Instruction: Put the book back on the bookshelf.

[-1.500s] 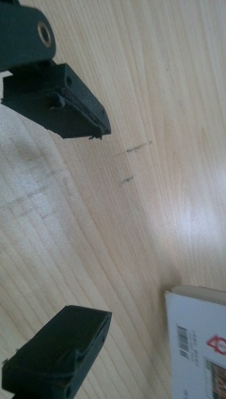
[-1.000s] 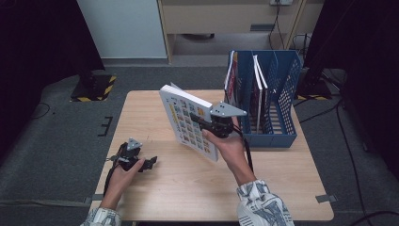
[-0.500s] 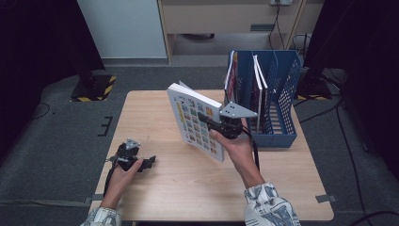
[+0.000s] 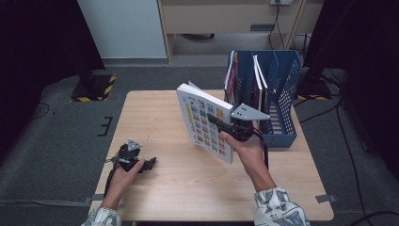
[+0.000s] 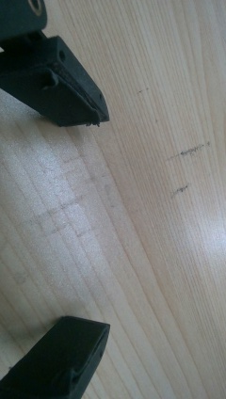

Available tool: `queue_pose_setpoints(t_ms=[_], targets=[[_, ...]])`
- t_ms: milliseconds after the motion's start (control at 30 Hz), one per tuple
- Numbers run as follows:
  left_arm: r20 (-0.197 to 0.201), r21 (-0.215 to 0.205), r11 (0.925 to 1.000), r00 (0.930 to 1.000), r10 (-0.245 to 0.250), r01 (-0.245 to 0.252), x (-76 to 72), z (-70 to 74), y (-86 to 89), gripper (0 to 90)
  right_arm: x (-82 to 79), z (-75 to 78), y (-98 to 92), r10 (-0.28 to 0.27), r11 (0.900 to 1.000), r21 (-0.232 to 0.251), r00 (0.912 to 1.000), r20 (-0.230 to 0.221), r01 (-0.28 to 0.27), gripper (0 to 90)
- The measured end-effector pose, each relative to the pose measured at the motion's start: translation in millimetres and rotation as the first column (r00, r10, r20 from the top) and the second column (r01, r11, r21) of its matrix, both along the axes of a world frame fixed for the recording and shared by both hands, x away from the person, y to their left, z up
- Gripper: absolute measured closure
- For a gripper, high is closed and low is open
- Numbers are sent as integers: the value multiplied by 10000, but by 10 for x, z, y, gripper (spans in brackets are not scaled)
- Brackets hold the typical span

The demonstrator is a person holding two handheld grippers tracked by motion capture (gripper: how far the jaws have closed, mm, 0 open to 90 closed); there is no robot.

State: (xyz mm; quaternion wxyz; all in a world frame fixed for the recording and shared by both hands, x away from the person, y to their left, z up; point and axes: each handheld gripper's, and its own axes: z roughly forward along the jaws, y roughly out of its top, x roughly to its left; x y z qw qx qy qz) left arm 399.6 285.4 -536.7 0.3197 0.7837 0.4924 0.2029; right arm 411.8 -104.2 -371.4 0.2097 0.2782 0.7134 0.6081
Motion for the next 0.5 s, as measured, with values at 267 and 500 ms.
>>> queue_pose_setpoints(t_ms=[267, 500], targets=[[-4, 4, 9993, 9993, 381, -381, -22, -3, -23, 4, -70, 0, -131, -59, 10000, 38, 10000, 6, 59, 740], [-31, 20, 9993, 9993, 367, -367, -20, -3, -20, 0, -139, -3, -278, -154, 9999, 48, 9999, 15, 154, 741]])
